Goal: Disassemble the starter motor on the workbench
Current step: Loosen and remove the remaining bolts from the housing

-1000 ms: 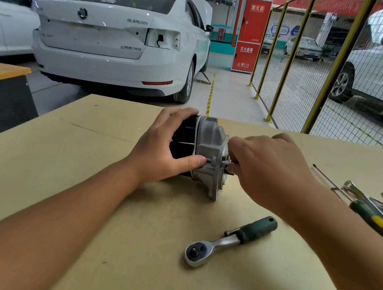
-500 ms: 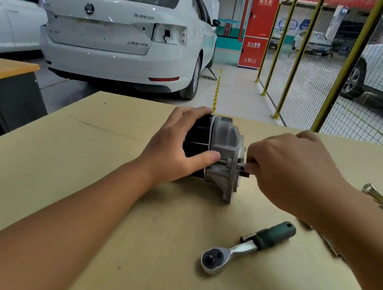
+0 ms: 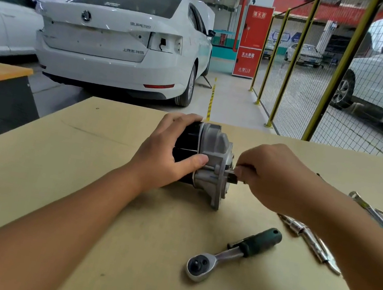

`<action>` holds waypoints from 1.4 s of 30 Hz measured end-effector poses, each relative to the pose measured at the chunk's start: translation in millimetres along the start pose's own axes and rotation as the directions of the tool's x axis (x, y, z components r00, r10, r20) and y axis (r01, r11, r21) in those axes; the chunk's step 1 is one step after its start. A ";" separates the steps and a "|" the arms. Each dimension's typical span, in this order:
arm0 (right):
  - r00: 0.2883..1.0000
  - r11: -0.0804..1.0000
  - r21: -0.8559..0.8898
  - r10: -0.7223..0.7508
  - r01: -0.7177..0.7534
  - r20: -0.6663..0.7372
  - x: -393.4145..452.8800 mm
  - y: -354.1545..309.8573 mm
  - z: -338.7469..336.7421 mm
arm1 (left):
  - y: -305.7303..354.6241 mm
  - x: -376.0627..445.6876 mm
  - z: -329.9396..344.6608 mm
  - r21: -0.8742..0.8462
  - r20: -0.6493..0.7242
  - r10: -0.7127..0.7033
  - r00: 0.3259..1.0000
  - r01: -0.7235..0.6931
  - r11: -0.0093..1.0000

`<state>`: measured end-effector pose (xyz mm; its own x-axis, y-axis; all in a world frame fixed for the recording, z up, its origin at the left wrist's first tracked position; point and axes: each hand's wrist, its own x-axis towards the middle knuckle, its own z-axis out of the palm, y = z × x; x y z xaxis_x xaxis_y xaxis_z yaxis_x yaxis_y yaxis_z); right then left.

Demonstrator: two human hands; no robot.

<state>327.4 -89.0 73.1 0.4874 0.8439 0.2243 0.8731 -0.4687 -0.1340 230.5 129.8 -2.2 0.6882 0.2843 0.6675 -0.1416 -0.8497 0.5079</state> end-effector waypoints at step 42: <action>0.993 0.946 -0.308 -0.114 0.098 -0.034 -3.2 -10.5 10.5 | -1.6 0.6 -3.2 0.002 0.025 0.038 0.999 -0.038 0.999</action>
<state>316.6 -84.0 63.7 0.3851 0.8822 0.2710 0.8762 -0.4417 0.1929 228.9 132.8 -0.9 0.6999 0.2402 0.6726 -0.1664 -0.8610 0.4806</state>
